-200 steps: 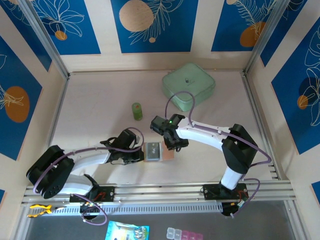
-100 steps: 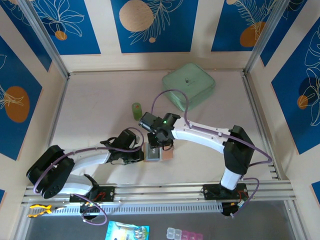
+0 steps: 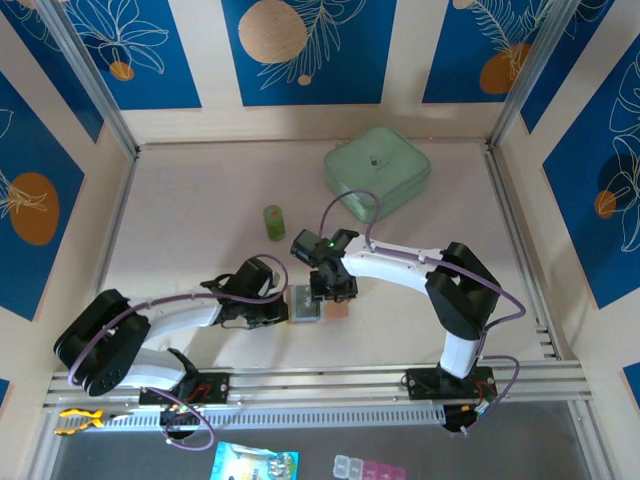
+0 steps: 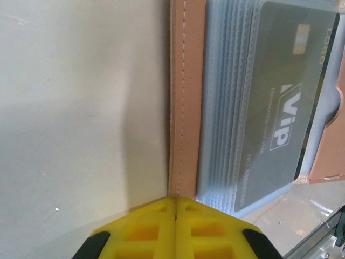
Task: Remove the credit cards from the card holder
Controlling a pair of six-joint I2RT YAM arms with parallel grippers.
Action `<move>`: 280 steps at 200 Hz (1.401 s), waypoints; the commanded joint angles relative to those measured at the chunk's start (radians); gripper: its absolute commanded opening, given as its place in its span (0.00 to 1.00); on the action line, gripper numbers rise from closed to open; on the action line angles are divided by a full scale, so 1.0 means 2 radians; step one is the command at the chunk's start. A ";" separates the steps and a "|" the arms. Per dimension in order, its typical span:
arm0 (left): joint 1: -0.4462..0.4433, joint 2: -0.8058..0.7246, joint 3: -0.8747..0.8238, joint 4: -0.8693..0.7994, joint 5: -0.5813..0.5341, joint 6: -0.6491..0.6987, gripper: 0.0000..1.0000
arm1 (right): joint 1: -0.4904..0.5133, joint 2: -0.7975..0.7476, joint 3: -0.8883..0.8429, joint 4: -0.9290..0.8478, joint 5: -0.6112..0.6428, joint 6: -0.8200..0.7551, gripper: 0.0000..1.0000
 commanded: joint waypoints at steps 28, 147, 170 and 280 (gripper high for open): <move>-0.002 0.017 -0.005 -0.021 0.001 0.007 0.05 | -0.017 -0.006 -0.016 -0.033 0.040 0.005 0.70; -0.002 0.010 -0.013 -0.016 0.003 0.002 0.05 | -0.023 0.056 -0.065 0.040 -0.007 0.001 0.81; -0.002 0.006 -0.015 -0.006 0.008 -0.005 0.05 | -0.027 0.062 -0.081 0.061 -0.025 0.000 0.81; 0.000 -0.058 0.020 -0.061 -0.009 0.001 0.06 | -0.036 0.016 -0.094 0.071 -0.044 -0.015 0.80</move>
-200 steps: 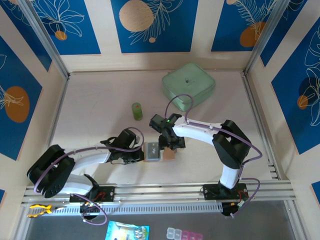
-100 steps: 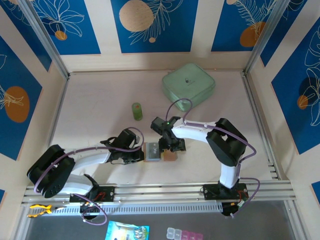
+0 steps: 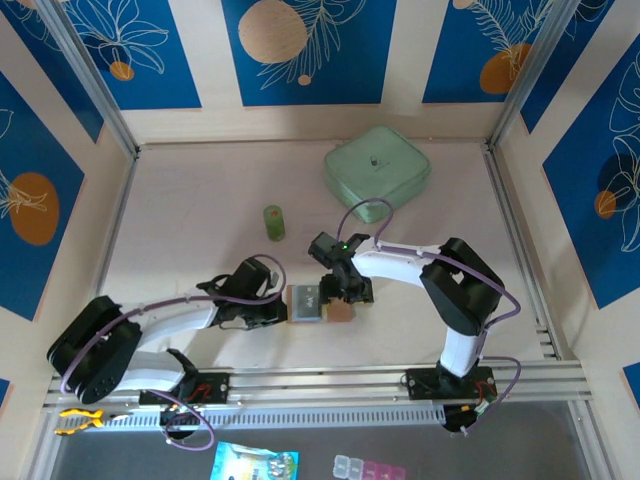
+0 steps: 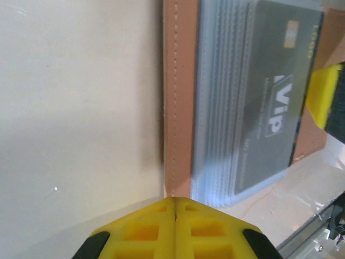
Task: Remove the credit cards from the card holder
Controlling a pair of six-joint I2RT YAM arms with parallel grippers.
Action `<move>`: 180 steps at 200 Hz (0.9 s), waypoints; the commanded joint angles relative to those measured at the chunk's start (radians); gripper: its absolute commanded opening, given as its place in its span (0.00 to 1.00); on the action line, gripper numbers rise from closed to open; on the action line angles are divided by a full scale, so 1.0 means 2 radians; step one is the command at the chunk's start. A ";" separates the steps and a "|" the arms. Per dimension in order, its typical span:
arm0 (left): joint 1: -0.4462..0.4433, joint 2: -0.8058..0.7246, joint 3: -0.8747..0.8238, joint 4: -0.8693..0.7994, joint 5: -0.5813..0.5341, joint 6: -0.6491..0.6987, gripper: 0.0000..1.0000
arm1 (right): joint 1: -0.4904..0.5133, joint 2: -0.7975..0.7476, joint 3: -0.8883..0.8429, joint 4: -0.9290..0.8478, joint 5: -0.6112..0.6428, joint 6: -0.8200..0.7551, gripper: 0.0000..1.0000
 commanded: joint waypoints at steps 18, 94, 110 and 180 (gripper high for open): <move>0.001 -0.033 0.044 -0.067 -0.024 0.013 0.06 | 0.006 -0.007 -0.006 -0.009 -0.017 -0.010 0.79; 0.000 0.046 0.114 -0.062 -0.005 0.038 0.06 | 0.004 -0.100 -0.001 0.028 -0.059 -0.010 0.70; 0.000 0.066 0.120 -0.045 0.007 0.035 0.05 | 0.001 -0.107 -0.012 0.055 -0.088 -0.004 0.66; 0.000 0.107 0.127 -0.035 0.003 0.041 0.03 | -0.003 -0.098 -0.058 0.162 -0.163 0.014 0.48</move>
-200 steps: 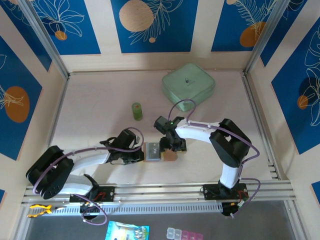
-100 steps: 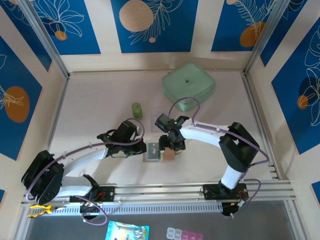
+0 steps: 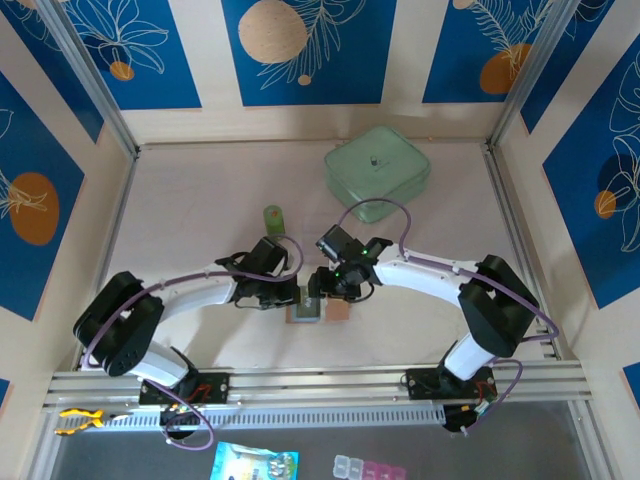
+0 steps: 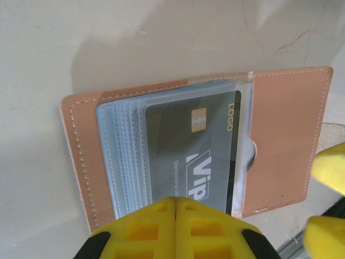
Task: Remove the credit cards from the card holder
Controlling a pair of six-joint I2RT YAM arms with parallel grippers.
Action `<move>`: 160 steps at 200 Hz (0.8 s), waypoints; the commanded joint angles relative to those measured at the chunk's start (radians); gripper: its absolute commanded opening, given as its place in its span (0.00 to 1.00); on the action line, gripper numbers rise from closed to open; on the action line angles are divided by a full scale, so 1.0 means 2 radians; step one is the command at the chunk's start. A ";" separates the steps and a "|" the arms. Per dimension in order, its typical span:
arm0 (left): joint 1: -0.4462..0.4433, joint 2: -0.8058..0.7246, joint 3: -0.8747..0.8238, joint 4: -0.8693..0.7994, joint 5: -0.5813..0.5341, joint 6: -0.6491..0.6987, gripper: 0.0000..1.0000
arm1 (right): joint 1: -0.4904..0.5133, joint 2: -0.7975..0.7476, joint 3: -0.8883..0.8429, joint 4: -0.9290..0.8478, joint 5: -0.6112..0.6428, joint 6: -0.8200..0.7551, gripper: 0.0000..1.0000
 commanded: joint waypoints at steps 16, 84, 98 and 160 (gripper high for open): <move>0.001 0.013 0.001 0.009 0.005 0.013 0.03 | -0.003 0.018 -0.008 0.049 -0.047 0.009 0.43; 0.001 0.023 -0.026 0.028 0.006 0.005 0.03 | -0.005 0.041 -0.010 0.063 -0.057 0.010 0.32; 0.000 0.021 -0.027 0.029 0.005 0.004 0.03 | -0.005 0.044 -0.010 0.062 -0.053 0.010 0.31; 0.001 0.019 -0.029 0.027 0.004 0.004 0.03 | -0.004 0.054 -0.011 0.051 -0.032 0.010 0.29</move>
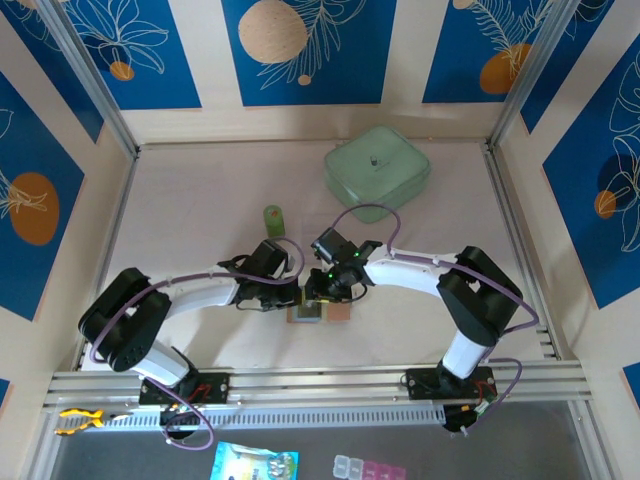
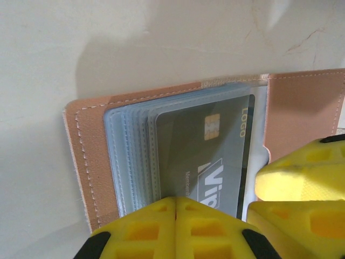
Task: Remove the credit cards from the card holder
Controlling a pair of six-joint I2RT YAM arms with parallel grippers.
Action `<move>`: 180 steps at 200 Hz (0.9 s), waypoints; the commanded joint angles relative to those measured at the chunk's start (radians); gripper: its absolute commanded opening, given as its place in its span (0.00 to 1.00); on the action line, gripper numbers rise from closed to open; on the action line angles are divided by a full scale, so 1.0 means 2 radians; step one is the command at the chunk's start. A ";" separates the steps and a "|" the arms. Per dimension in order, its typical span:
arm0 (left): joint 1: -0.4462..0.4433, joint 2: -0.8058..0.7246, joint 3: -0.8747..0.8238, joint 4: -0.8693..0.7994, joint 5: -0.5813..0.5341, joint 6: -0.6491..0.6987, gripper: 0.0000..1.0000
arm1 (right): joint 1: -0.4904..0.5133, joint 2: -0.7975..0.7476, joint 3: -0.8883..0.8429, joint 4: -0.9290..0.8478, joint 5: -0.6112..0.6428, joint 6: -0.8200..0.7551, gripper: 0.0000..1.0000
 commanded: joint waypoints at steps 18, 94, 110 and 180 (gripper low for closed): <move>0.001 0.003 -0.013 -0.012 -0.001 0.004 0.03 | -0.001 0.008 -0.006 -0.014 0.010 0.000 0.28; 0.001 0.003 -0.014 -0.009 0.000 0.004 0.03 | 0.002 0.022 -0.006 -0.017 0.018 0.003 0.28; 0.001 0.003 -0.014 -0.009 0.000 0.004 0.03 | 0.002 0.025 -0.006 -0.011 0.012 0.003 0.26; 0.000 0.003 -0.014 -0.009 0.000 0.003 0.03 | -0.004 0.028 -0.021 0.015 -0.012 0.007 0.22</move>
